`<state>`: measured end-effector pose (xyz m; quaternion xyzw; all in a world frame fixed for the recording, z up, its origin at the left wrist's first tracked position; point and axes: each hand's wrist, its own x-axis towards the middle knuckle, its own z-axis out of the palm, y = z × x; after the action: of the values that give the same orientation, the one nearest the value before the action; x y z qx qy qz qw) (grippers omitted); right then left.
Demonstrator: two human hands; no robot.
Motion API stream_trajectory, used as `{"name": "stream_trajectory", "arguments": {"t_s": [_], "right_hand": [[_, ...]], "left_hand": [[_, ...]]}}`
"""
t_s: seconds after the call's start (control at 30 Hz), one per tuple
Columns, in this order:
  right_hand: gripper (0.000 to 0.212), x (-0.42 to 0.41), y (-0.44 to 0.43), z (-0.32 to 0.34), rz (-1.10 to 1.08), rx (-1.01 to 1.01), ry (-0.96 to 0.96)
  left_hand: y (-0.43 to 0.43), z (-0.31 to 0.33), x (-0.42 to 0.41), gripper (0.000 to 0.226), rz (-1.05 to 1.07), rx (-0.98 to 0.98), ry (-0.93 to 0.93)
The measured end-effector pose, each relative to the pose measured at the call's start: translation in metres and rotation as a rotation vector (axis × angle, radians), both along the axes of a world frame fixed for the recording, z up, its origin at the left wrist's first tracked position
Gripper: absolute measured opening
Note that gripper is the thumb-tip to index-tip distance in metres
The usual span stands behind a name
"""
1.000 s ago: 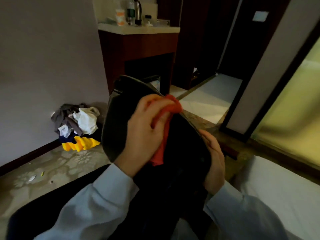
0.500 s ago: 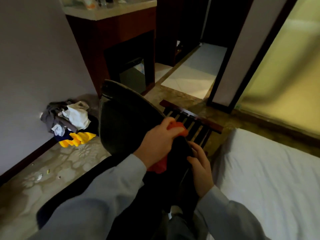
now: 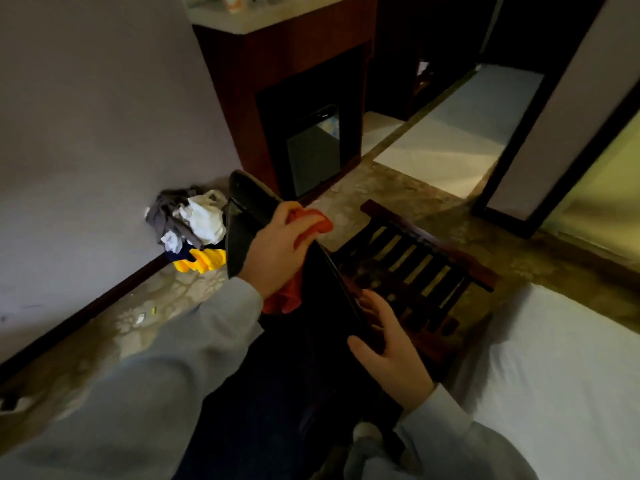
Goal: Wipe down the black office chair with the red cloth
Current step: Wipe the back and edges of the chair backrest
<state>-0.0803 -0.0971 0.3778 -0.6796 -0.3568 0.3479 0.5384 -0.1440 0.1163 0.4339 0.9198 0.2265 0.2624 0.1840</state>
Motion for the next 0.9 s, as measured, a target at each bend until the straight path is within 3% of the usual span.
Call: {"name": "stream_trajectory", "arguments": {"t_s": [0.13, 0.27, 0.37, 0.57, 0.77, 0.9], "right_hand": [[0.066, 0.005, 0.005, -0.002, 0.139, -0.016, 0.054], [0.069, 0.009, 0.007, -0.006, 0.211, -0.016, 0.075], [0.070, 0.013, 0.009, -0.002, 0.254, -0.021, 0.089], [0.076, 0.012, 0.007, -0.003, 0.291, -0.060, 0.109], [0.070, 0.006, 0.005, 0.000, 0.246, -0.001, 0.125], [0.069, 0.006, 0.005, -0.002, 0.206, -0.014, 0.193]], "left_hand": [[0.019, 0.005, 0.016, 0.043, 0.200, -0.021, 0.026], [0.030, -0.006, 0.017, 0.023, 0.251, -0.080, 0.112], [0.019, -0.009, 0.015, 0.024, 0.246, -0.156, 0.081], [-0.035, -0.008, -0.004, 0.026, 0.077, -0.121, 0.169], [-0.043, 0.015, -0.026, 0.033, -0.292, -0.302, 0.329], [0.009, 0.038, -0.009, 0.026, -0.176, -0.227, 0.245]]}}
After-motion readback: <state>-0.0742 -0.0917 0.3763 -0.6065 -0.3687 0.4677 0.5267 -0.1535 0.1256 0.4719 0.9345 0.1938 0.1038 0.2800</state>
